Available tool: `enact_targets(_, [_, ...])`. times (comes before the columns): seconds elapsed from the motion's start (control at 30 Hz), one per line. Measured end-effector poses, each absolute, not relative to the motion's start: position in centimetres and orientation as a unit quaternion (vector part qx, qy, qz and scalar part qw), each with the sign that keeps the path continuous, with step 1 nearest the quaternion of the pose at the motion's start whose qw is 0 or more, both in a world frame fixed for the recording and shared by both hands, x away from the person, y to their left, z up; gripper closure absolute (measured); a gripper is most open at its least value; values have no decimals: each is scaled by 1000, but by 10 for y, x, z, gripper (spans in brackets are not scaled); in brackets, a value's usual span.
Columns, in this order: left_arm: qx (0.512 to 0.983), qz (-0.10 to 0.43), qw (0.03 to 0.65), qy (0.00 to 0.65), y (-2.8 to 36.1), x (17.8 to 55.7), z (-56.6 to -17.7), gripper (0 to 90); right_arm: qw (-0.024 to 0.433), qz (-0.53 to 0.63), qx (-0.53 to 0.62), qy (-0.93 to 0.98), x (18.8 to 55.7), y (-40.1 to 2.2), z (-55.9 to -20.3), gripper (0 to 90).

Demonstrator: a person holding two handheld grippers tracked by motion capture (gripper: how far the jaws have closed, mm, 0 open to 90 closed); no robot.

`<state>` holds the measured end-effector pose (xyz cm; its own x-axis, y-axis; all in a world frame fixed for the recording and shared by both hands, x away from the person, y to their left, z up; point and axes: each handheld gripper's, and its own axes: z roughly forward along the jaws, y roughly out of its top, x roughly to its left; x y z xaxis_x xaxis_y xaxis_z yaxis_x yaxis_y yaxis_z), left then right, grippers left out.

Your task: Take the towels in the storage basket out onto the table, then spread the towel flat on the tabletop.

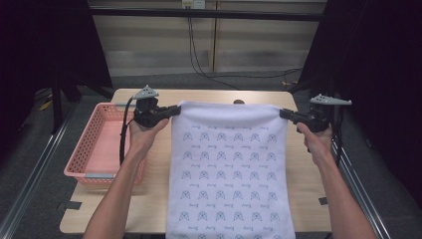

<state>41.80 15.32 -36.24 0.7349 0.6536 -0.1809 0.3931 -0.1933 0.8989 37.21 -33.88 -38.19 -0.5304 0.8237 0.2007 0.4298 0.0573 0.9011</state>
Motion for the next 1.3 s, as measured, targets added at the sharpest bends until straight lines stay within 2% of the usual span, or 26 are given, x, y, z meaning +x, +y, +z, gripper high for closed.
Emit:
enact_targets(0.4, [750, 145, 548, 341, 141, 449, -336, 873, 216, 518, 465, 685, 415, -342, -351, 865])
enact_targets(0.5, [748, 136, 550, 347, 144, 456, -338, 873, 218, 519, 466, 683, 422, -346, -344, 865])
enact_targets(0.8, [750, 129, 544, 353, 153, 452, -344, 873, 206, 516, 466, 689, 423, -335, -351, 865])
enact_targets(1.0, [755, 142, 548, 333, 156, 437, -334, 873, 202, 542, 446, 683, 409, -333, -341, 865])
enact_targets(1.3, [762, 105, 560, 307, 169, 386, -352, 873, 166, 523, 417, 725, 351, -329, -351, 866])
